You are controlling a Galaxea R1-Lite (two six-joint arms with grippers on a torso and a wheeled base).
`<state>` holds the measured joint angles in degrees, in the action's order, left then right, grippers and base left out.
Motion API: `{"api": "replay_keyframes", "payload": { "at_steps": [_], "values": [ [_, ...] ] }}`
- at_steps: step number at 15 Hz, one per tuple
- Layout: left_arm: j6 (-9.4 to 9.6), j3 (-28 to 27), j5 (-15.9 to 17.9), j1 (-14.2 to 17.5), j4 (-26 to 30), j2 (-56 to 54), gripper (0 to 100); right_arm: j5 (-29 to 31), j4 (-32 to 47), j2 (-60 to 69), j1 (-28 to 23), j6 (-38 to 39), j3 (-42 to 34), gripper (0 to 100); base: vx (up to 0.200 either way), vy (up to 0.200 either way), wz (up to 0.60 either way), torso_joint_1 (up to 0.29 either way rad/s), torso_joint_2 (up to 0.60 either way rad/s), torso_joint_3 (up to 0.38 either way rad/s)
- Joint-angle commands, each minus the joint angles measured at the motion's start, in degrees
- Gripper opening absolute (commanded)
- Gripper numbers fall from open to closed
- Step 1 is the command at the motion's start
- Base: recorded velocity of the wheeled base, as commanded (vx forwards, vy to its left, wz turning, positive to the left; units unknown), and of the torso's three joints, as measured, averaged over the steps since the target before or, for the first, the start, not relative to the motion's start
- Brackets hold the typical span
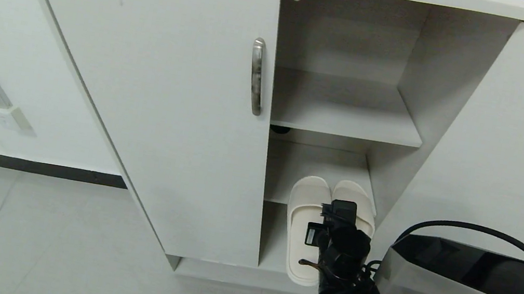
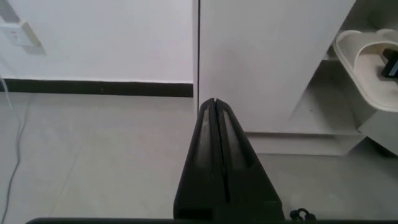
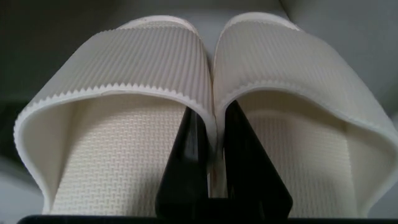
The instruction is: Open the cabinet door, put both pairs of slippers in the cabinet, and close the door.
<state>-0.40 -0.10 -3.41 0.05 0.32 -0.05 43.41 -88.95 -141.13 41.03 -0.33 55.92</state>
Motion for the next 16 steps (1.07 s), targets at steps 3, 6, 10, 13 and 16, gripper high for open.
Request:
{"api": "replay_keyframes", "payload": {
  "at_steps": [3,6,10,13,16],
  "values": [
    [0.31,0.0,-0.3,0.0,-0.1,0.0,0,-2.5,0.6,0.0,-0.3,0.0,0.5,0,0.200,0.000,0.00,0.002,0.00,0.001],
    [0.31,0.0,-0.2,0.0,-0.1,0.0,0,-3.7,6.9,0.0,-2.3,-0.1,5.6,0,0.000,0.000,0.00,0.000,0.00,0.000],
    [0.31,0.0,-0.1,0.0,-0.1,0.0,0,-6.1,15.7,-1.8,-5.1,0.2,15.6,0,0.000,0.000,0.00,0.000,0.00,0.000],
    [0.40,0.0,-0.2,0.0,-0.1,0.0,0,-7.3,22.2,-1.8,-5.9,0.4,21.6,0,0.000,0.000,0.00,0.000,0.00,0.000],
    [0.40,0.0,-0.2,0.0,-0.1,0.0,0,-9.3,31.2,-2.0,-6.9,2.4,28.9,0,0.000,0.000,0.00,0.000,0.00,0.000]
  ]
}}
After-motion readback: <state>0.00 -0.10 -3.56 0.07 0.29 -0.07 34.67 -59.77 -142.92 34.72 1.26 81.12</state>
